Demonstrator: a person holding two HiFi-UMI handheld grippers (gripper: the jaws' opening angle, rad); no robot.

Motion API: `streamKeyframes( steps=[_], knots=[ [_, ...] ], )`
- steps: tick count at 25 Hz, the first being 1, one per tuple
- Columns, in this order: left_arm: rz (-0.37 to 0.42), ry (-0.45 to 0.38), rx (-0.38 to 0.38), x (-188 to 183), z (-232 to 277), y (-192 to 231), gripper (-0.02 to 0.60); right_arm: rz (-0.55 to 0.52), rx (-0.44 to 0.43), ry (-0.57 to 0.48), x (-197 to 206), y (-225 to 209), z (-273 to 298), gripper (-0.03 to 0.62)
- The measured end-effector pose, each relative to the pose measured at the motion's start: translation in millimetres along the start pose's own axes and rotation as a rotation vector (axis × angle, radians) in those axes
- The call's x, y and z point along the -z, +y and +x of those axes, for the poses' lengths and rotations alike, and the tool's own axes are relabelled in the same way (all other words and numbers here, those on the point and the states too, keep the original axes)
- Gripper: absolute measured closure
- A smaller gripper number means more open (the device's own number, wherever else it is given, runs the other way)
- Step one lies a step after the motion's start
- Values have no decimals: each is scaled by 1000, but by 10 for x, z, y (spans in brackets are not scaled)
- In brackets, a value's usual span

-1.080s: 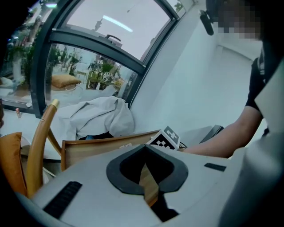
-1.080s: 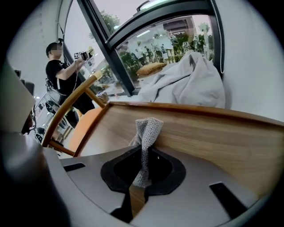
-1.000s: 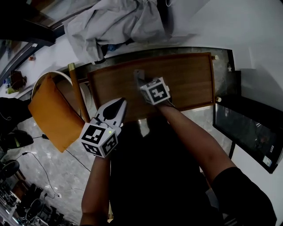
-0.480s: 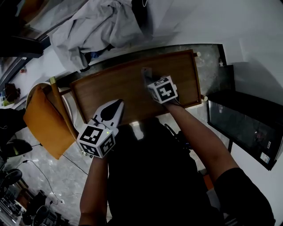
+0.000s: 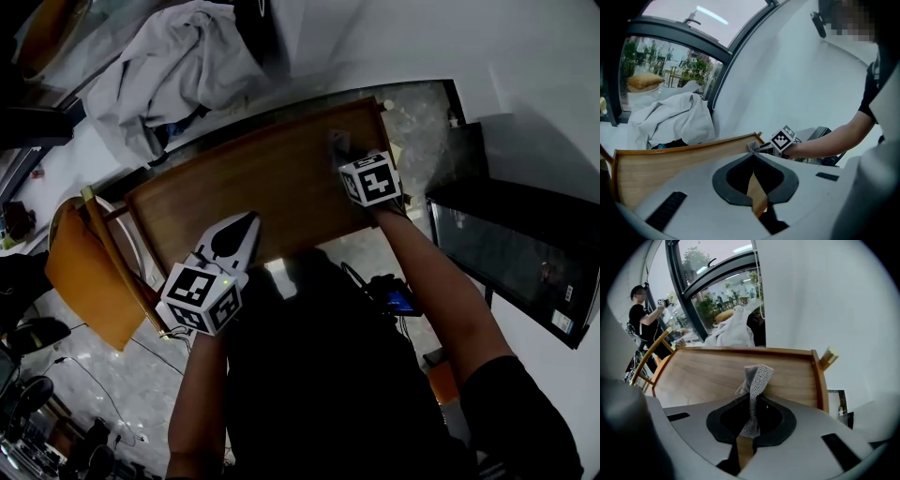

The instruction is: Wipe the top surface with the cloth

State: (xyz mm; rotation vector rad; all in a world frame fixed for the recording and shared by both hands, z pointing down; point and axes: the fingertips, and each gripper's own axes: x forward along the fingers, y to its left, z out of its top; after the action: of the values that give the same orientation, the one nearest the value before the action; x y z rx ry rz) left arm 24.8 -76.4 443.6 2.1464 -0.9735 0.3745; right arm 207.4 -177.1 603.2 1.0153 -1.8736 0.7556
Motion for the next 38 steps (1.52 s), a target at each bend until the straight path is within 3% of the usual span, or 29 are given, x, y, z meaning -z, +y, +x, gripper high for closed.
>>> streamKeyframes(
  steps=[14,25,27,30,34,38],
  knots=[
    [4,-21,-13,20,-9,-76,569,36,236,91,138,-747,-296,560],
    [-27,-86,-66,4,-501,126,569,32,342,77,104,-799,-355,560],
    [-45,-107,-89,6,-662,221,569,-33,295,-21,-136,-438,-424,560],
    [-82,-144,-138,42,-967,454,569,-122,122,-142,-476,534,-430,560],
    [-106,-156,-186,146,-1391,721,569,-115,-120,-130,-577,1819,-224,560],
    [-114,-167,-216,241,-1803,961,569,-127,-279,-95,-575,2907,22,560]
  ],
)
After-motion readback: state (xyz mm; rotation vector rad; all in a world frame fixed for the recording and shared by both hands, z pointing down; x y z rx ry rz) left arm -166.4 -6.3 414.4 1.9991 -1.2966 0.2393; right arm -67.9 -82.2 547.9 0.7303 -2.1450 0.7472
